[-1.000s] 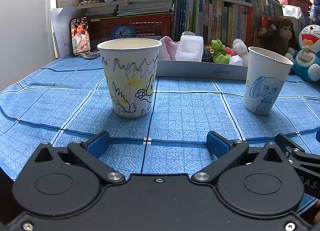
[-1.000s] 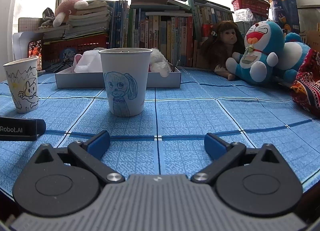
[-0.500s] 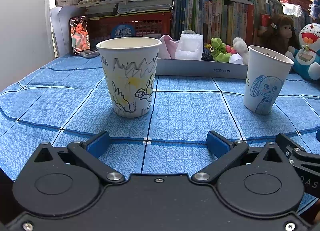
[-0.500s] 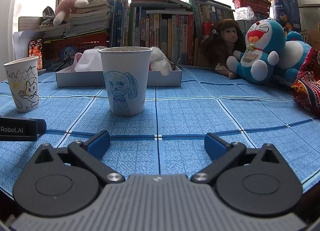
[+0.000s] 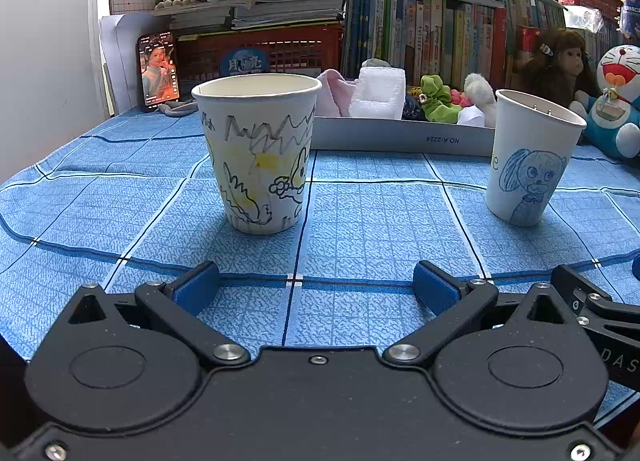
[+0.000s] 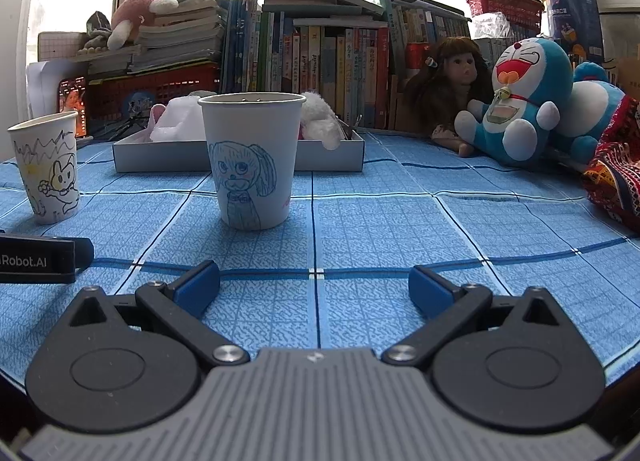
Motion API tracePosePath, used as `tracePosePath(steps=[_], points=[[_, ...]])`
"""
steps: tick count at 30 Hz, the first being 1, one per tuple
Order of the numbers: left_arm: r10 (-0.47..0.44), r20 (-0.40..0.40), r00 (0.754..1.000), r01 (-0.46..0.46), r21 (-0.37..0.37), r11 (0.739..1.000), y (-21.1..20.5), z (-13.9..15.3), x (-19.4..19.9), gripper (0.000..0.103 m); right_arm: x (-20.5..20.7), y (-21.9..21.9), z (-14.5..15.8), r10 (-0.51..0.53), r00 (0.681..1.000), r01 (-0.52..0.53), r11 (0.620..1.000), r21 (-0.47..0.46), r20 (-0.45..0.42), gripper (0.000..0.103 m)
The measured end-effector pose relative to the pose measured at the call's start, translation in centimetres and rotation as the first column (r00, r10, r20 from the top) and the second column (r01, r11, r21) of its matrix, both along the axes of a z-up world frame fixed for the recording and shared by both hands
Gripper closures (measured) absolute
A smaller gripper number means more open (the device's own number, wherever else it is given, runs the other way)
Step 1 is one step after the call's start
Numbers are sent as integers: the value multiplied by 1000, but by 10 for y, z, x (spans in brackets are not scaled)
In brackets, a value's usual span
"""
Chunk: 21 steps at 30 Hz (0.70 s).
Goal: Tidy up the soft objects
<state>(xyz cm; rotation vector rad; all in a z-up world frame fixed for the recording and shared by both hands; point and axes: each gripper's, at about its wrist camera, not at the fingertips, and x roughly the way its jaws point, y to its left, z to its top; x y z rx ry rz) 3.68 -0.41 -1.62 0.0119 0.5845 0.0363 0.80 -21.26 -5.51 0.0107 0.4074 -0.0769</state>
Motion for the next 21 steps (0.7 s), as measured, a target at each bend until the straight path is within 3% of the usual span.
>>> tracePosePath(steps=[21], points=[[0,1,1000,0,1,1000,0,0,0,0,-2,2,-1,-9,1000,9,1000,-2,9,0]])
